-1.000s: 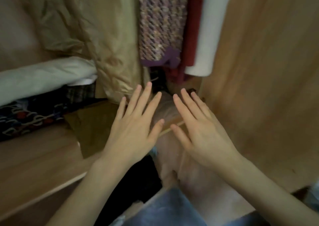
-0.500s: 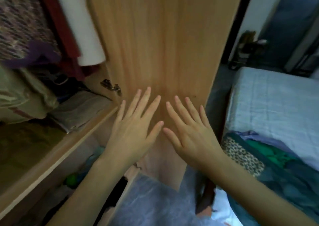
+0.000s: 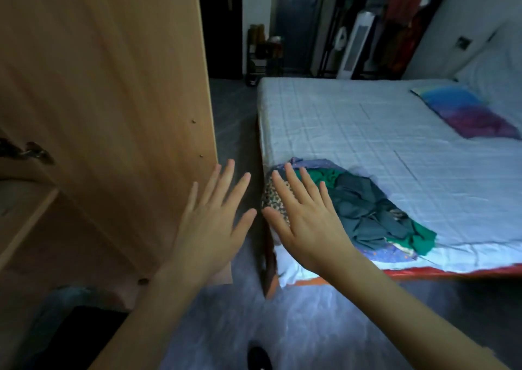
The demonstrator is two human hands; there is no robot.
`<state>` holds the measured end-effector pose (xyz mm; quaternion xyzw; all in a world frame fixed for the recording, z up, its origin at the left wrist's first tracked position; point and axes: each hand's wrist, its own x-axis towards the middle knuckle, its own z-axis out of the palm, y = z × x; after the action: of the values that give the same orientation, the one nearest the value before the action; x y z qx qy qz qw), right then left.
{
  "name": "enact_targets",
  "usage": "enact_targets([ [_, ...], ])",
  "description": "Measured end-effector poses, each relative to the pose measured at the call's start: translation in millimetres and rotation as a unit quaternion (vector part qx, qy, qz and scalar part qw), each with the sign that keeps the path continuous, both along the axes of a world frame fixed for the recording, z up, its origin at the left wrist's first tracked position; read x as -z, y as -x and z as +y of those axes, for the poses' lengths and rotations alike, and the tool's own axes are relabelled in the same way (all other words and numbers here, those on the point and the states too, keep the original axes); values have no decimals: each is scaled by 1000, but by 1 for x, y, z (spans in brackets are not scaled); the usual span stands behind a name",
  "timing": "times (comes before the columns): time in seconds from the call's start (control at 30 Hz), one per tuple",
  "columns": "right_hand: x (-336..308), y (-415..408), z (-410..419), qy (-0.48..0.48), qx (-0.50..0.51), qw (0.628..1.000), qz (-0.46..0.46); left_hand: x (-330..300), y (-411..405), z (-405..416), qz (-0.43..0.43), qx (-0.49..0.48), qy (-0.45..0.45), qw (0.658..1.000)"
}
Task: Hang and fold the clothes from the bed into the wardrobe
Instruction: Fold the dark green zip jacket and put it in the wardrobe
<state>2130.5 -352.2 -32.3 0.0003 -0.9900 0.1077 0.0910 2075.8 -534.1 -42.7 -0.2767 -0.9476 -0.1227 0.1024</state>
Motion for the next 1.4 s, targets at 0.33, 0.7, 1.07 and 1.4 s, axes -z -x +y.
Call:
enact_targets([
  [0.33,18,-53,56,42,121,992,2,30,-15,70,-1,117,-19,993],
  [0.7,30,-81,171,67,187,980,22,53,-26,188,-14,159,3,987],
  [1.07,36,-100,351,53,202,978,10,55,-27,378,-20,186,6,982],
  [1.4,53,-76,457,27,163,986,-23,74,-9,464,-58,155,37,986],
])
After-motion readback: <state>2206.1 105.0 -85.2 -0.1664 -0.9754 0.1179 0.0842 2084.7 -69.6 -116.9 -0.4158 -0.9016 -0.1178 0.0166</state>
